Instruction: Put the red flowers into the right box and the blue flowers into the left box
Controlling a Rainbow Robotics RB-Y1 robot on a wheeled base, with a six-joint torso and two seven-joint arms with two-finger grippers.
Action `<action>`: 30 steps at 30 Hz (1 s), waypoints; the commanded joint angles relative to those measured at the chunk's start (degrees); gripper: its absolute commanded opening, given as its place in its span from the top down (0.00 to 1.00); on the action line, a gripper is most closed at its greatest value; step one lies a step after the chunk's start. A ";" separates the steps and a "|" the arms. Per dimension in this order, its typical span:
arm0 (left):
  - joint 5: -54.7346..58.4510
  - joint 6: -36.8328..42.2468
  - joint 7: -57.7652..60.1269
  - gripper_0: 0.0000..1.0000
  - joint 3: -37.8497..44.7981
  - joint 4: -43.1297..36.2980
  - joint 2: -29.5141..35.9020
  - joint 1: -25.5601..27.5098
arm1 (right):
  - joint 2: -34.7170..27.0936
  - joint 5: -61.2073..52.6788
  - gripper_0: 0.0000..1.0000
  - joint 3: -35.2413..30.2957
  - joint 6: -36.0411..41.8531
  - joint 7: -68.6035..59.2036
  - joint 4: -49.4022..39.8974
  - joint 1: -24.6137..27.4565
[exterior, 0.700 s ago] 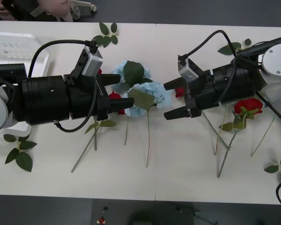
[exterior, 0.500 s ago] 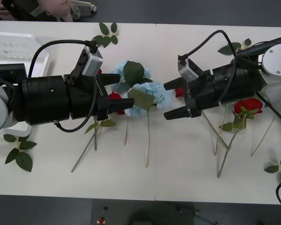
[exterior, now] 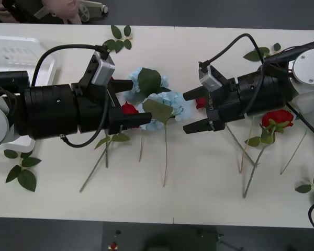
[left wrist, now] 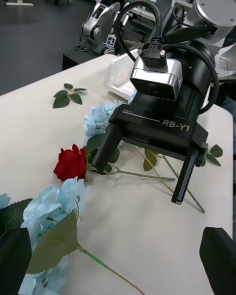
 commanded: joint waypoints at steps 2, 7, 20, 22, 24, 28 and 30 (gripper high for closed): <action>0.14 -0.37 -0.77 0.00 0.83 -1.13 0.15 -0.59 | 0.49 -0.13 0.00 0.03 -0.46 -0.37 -1.01 -1.55; 0.14 -0.37 -0.77 0.00 0.83 -1.13 0.15 -0.59 | 0.49 -0.13 0.00 0.03 -0.46 -0.37 -1.01 -1.55; 0.14 -0.37 -0.77 0.00 0.83 -1.13 0.15 -0.59 | -1.35 2.16 0.00 0.03 4.38 -17.56 -3.30 1.79; 0.40 -0.55 -0.59 0.00 -1.10 0.02 -2.13 2.84 | -3.55 2.07 0.00 -0.58 6.40 -32.94 -6.81 1.79; 4.45 -3.80 -0.15 0.00 0.04 -0.07 -2.22 3.01 | -5.92 2.16 0.00 -1.20 7.98 -46.56 -10.42 1.79; 24.13 -4.33 1.17 0.00 1.63 3.97 3.05 -0.15 | -11.20 2.51 0.00 -4.71 11.14 -78.82 -18.42 1.79; 30.11 -1.61 1.78 0.00 1.54 8.72 6.48 -1.73 | -12.95 6.47 0.00 -8.67 14.92 -93.23 -21.93 1.96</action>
